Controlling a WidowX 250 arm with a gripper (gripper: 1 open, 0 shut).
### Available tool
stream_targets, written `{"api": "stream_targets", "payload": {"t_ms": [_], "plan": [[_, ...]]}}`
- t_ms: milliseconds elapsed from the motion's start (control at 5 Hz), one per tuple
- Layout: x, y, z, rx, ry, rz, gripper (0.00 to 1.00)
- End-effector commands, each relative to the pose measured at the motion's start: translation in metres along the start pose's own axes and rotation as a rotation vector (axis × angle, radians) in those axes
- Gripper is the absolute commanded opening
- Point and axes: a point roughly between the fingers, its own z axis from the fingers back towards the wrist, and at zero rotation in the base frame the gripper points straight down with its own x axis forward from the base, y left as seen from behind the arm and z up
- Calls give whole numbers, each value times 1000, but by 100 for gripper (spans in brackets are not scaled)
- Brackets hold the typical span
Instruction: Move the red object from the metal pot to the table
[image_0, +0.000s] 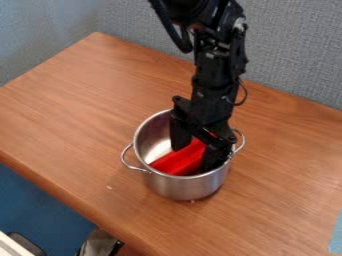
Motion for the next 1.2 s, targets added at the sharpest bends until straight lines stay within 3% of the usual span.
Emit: {"api": "stream_targets", "payload": {"t_ms": [0,400,1000], "plan": [[-2,1,-6,-18,-21,0,0],[-10,-19,-28,-23,-87,34,0],[5,-5,-29,-77,-48,260,0]]}}
